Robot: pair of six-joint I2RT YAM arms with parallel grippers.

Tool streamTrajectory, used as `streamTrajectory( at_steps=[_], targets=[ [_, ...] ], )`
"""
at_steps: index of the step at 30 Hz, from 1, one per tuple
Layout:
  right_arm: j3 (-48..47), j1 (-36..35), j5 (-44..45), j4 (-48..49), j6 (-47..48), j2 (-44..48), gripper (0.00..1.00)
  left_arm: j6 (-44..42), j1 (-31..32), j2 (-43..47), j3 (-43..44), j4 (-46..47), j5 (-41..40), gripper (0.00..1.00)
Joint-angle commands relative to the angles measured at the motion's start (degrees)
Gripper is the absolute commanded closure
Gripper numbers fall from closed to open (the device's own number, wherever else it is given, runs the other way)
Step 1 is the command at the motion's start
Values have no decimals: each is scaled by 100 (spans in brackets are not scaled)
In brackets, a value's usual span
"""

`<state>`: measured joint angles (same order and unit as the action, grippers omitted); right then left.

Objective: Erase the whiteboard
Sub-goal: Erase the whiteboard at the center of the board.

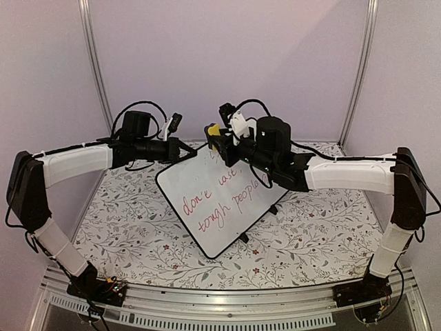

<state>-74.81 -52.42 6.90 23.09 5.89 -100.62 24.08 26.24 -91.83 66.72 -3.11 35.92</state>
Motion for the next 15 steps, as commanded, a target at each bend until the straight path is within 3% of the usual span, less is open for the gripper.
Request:
streamTrajectory(
  at_steps=[1,15],
  targets=[
    [-373,34,-45,454,163,-427,67,-233,68,120,-104,34,84,100],
    [-675,51,184,752,214,-1146,68,-200,60,148,-111,74,204,100]
  ],
)
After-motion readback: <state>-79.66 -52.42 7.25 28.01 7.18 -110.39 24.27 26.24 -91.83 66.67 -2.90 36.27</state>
